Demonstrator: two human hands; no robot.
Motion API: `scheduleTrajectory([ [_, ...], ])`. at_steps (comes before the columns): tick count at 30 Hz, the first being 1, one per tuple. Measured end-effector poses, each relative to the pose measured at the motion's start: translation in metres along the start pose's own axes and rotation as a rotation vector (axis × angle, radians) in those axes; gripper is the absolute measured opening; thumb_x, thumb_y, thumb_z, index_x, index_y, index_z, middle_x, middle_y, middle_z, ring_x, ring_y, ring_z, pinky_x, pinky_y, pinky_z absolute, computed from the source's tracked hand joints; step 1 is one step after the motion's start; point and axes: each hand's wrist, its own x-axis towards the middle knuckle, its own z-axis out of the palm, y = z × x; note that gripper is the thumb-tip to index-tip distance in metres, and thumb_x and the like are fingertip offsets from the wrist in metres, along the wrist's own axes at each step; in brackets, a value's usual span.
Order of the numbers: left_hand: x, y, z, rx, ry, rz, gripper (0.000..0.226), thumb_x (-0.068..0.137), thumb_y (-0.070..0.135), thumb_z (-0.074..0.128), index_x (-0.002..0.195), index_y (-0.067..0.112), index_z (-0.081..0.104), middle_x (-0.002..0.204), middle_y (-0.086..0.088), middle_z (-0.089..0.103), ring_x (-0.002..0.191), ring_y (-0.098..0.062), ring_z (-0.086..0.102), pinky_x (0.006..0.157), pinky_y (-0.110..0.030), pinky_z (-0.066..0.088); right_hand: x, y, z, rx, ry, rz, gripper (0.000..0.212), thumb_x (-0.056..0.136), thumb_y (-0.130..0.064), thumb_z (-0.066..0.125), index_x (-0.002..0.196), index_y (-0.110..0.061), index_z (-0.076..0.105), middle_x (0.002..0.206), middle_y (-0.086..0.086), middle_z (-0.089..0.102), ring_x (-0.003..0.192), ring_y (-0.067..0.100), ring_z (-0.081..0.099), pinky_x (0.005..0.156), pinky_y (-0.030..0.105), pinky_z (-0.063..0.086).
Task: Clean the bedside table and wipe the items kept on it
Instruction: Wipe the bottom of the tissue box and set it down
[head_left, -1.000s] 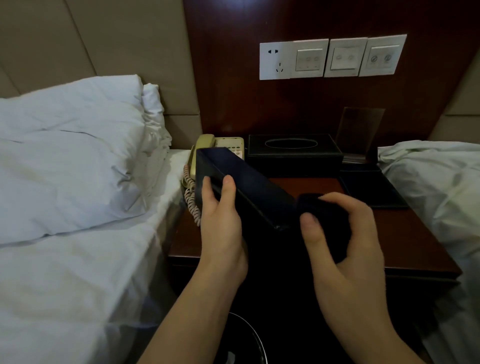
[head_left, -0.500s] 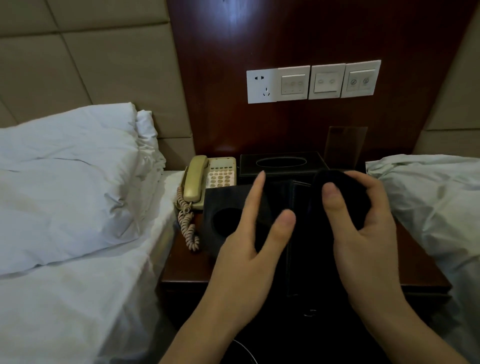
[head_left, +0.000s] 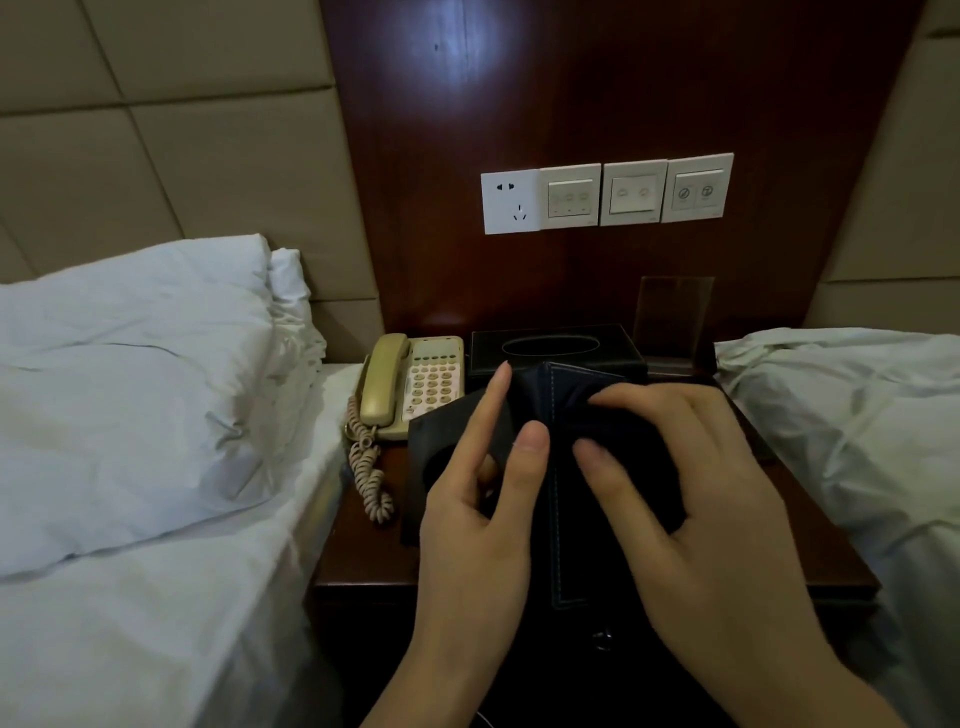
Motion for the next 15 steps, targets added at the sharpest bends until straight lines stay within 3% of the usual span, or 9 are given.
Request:
scheduleTrajectory([
  [3,0.0,-0.002,0.0,0.003,-0.013,-0.025,0.051,0.084,0.063,0.066,0.134,0.062,0.055,0.101,0.002,0.064,0.096,-0.013,0.063,0.094,-0.047,0.058,0.011,0.007,-0.002,0.002,0.002,0.027,0.024,0.094,-0.043,0.059,0.115,-0.033,0.06,0.11,-0.013,0.053,0.102,-0.008,0.053,0.082,0.001,0.038],
  [5,-0.001,-0.004,0.0,-0.007,-0.049,-0.042,0.052,0.084,0.062,0.067,0.134,0.063,0.054,0.104,-0.007,0.067,0.099,-0.018,0.063,0.099,-0.051,0.055,0.017,0.012,-0.004,-0.003,0.05,0.073,0.026,0.092,-0.043,0.058,0.116,-0.032,0.06,0.109,-0.011,0.054,0.101,-0.009,0.052,0.081,0.001,0.038],
  [7,-0.002,-0.007,0.001,-0.024,-0.077,-0.046,0.052,0.084,0.058,0.068,0.134,0.062,0.055,0.105,-0.014,0.074,0.102,-0.014,0.066,0.096,-0.043,0.059,0.016,0.012,-0.004,-0.029,0.062,0.073,0.026,0.092,-0.044,0.058,0.115,-0.032,0.059,0.109,-0.01,0.053,0.101,-0.009,0.052,0.08,0.0,0.037],
  [10,-0.003,-0.006,0.004,-0.064,-0.12,-0.033,0.054,0.081,0.038,0.063,0.133,0.053,0.056,0.1,0.019,0.078,0.101,0.007,0.07,0.08,-0.011,0.054,0.004,0.006,-0.002,-0.009,-0.02,0.022,0.023,0.09,-0.046,0.061,0.112,-0.037,0.059,0.109,-0.017,0.051,0.1,-0.008,0.054,0.081,0.004,0.041],
  [11,-0.003,-0.005,0.003,-0.06,-0.127,-0.031,0.054,0.081,0.035,0.062,0.132,0.051,0.055,0.098,0.024,0.077,0.098,0.01,0.069,0.077,-0.006,0.052,0.003,0.006,-0.002,0.009,-0.038,0.014,0.023,0.089,-0.045,0.061,0.111,-0.039,0.059,0.108,-0.018,0.052,0.1,-0.007,0.055,0.081,0.005,0.042],
  [15,-0.005,-0.006,0.0,-0.06,-0.151,-0.038,0.056,0.079,0.043,0.066,0.131,0.061,0.055,0.1,-0.001,0.078,0.099,-0.004,0.072,0.081,-0.015,0.056,0.012,0.019,-0.005,0.099,0.058,0.118,0.017,0.091,-0.043,0.062,0.107,-0.038,0.058,0.106,-0.014,0.056,0.1,-0.007,0.055,0.08,0.003,0.04],
])
